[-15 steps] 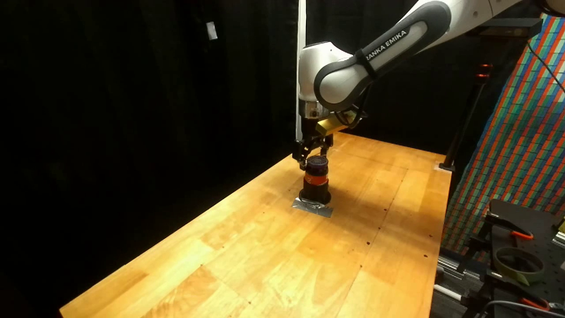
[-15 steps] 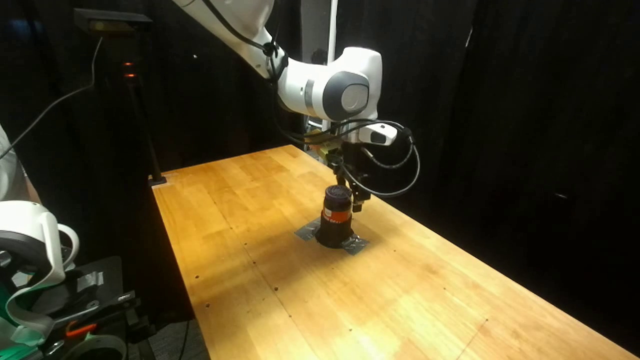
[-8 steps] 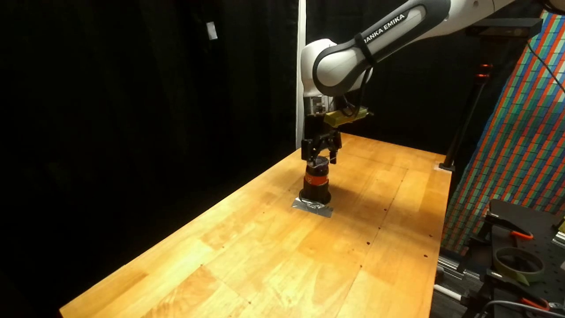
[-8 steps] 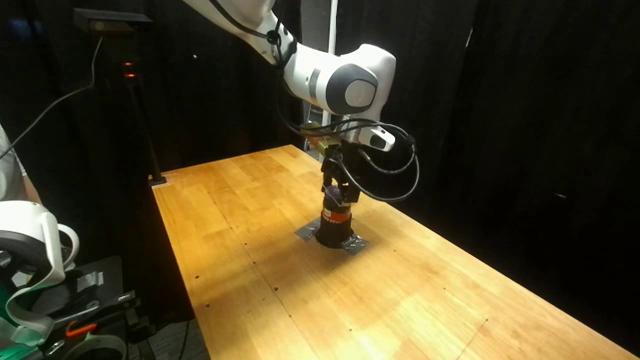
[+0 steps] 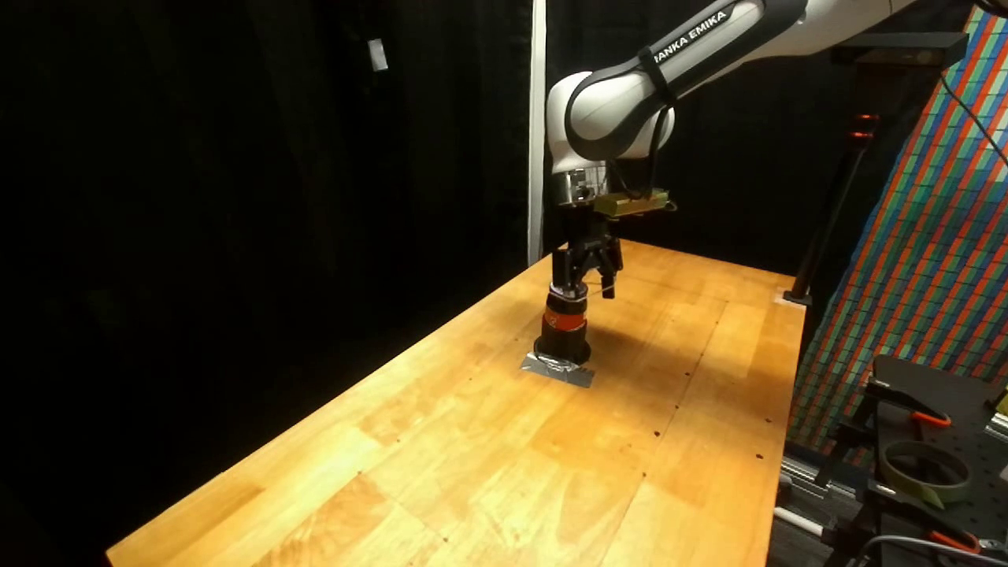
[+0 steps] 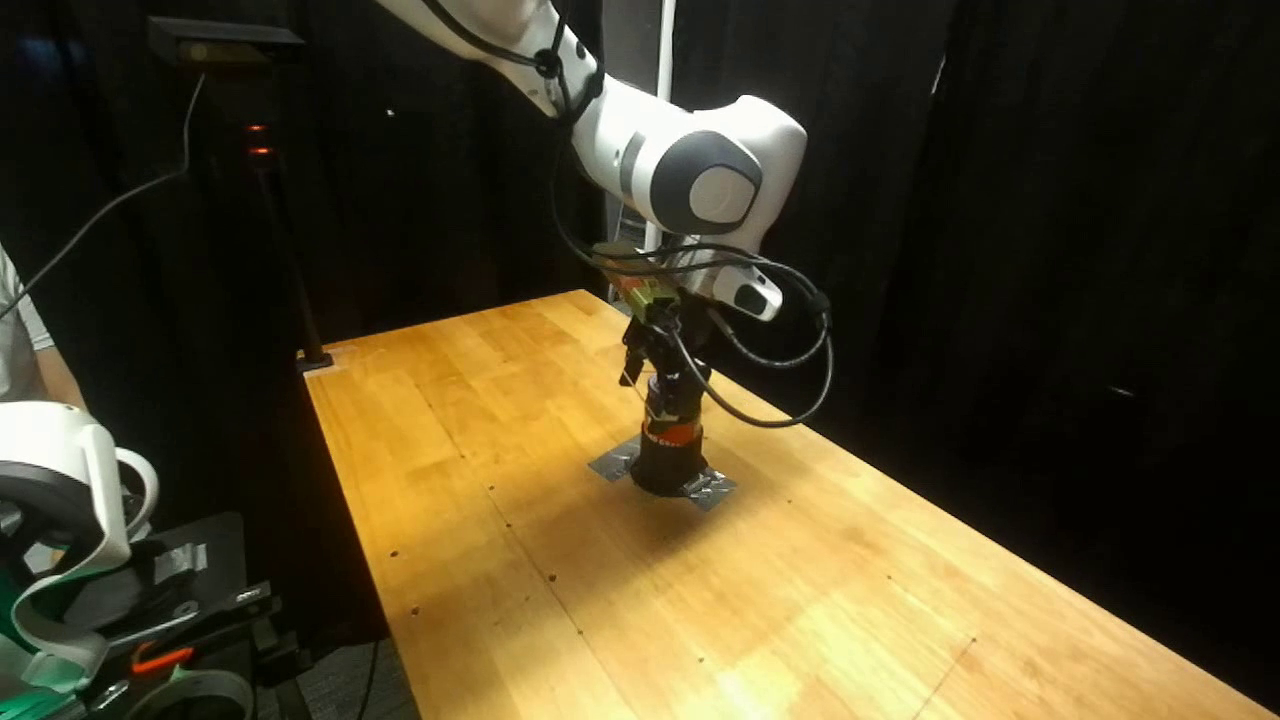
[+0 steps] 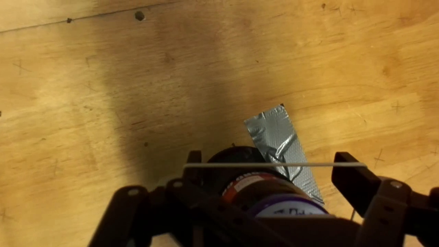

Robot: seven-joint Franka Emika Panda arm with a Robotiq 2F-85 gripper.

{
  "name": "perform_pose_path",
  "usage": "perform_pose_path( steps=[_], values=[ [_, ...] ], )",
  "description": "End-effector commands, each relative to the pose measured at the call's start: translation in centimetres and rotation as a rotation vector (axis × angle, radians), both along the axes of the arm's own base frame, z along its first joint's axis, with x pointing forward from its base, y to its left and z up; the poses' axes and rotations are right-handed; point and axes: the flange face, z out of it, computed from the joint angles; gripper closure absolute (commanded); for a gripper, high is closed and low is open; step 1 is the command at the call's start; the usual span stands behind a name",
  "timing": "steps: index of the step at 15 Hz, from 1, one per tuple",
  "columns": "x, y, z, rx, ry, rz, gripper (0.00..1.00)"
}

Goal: Put the rubber band on the jar.

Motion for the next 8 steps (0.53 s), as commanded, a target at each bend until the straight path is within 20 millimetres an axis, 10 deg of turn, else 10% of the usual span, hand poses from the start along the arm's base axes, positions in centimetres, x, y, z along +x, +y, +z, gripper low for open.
perform_pose_path(
  steps=[1,8],
  values=[
    [-2.2,0.7,-0.1,0.006,0.027,0.024,0.27],
    [-5.0,0.7,1.7,-0.051,-0.104,0.003,0.77]
  ],
)
